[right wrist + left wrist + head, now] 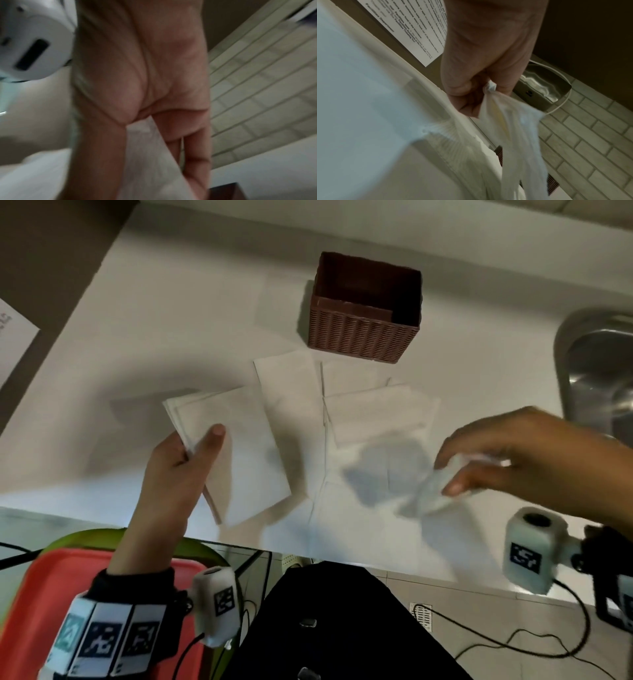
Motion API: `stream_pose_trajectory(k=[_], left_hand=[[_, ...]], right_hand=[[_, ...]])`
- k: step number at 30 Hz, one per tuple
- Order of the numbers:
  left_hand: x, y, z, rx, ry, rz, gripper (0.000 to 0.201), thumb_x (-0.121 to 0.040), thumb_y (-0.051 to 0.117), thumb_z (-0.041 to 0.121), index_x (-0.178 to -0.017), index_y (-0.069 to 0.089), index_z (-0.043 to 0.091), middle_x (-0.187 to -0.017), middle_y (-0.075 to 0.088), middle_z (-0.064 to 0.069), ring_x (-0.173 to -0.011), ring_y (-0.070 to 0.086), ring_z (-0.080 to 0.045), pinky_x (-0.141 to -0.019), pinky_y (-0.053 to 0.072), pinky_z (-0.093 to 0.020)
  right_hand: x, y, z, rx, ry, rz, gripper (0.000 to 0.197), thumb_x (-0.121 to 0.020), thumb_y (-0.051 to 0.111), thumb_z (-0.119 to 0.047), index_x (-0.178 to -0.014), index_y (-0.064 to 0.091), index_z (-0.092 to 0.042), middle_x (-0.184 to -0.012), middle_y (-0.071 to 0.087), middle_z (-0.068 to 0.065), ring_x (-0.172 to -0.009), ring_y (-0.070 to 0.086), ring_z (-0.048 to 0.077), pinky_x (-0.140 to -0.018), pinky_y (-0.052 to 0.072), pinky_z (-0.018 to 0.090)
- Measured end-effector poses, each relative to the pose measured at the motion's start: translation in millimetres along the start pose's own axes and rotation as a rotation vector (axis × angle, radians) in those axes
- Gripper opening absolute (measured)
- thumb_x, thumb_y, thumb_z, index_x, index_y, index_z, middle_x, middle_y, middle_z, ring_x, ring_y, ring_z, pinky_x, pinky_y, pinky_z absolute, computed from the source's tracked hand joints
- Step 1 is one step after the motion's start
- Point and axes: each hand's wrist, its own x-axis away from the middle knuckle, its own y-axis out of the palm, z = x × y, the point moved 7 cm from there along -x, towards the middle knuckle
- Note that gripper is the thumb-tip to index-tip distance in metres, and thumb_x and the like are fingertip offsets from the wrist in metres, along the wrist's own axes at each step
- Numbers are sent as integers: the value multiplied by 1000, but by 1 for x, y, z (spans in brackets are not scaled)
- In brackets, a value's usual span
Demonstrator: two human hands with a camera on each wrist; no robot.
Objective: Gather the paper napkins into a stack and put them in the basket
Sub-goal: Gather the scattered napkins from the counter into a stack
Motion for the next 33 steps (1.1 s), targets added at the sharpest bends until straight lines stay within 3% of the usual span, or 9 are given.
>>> stream_pose_trajectory(k=[3, 6, 8, 12, 16, 20, 24, 29, 33], left_hand=[[1, -13, 0, 32, -2, 51, 22, -97, 56, 28, -113, 64, 16, -101, 71, 2, -92, 67, -14, -75, 49, -26], [4, -25, -4, 43, 1, 110, 19, -97, 57, 28, -109, 64, 16, -96, 70, 6, -87, 66, -9, -71, 47, -22], [8, -31, -7, 37, 10, 130, 21, -96, 57, 28, -109, 65, 14, -95, 71, 5, -86, 66, -9, -70, 48, -22], [15, -44, -15, 36, 2, 175, 15, -96, 58, 29, -100, 67, 17, -93, 72, 3, -83, 66, -11, -73, 51, -28], [18, -51, -24, 58, -19, 199, 10, -96, 58, 28, -91, 66, 23, -91, 71, 4, -84, 66, -14, -75, 51, -31], [17, -49, -25, 65, -17, 195, 10, -96, 58, 29, -91, 65, 23, -90, 71, 3, -81, 66, -12, -70, 49, -28], [14, -42, -21, 50, -2, 160, 17, -95, 58, 31, -99, 66, 17, -88, 71, 5, -74, 67, -4, -65, 47, -21], [6, -21, -17, 57, -20, 67, 11, -95, 60, 30, -98, 67, 23, -95, 73, 4, -88, 69, -14, -71, 49, -26], [5, 8, -2, 35, 22, -43, 12, -92, 64, 30, -97, 70, 21, -88, 76, 7, -79, 71, -5, -61, 53, -15]], right_hand=[[-31, 47, -10, 252, -78, -389, 18, -81, 71, -33, -98, 66, -28, -81, 59, -17, -79, 53, -4, -75, 42, 22], [-66, 95, -26, 310, -143, -474, 40, -87, 64, -19, -127, 60, -26, -97, 57, -14, -100, 50, 5, -69, 22, 18], [-80, 123, -36, 271, -185, -495, 43, -89, 57, -8, -129, 58, -22, -86, 54, -14, -108, 56, 15, -71, 23, 21], [-94, 138, -40, 259, -310, -391, 41, -82, 54, -1, -114, 57, -26, -77, 48, -14, -86, 66, 20, -63, 25, 19], [-90, 147, -42, 454, -511, -305, 58, -64, 74, -2, -113, 54, -27, -96, 43, -3, -87, 32, 15, -71, 18, 28], [-87, 141, -46, 507, -557, -236, 37, -47, 79, -14, -75, 57, -25, -100, 52, -2, -94, 40, 19, -75, 25, 32], [-82, 110, -35, 268, -477, -208, 21, -68, 70, -13, -76, 54, -26, -77, 55, -15, -78, 51, 9, -78, 31, 23], [-71, 60, -21, 25, -304, -142, 29, -79, 77, -27, -105, 66, -30, -98, 63, -13, -85, 64, 13, -78, 49, 27], [-60, 40, -34, -81, -317, -125, 13, -81, 76, -19, -92, 74, -26, -90, 67, -14, -86, 59, -3, -69, 38, 4]])
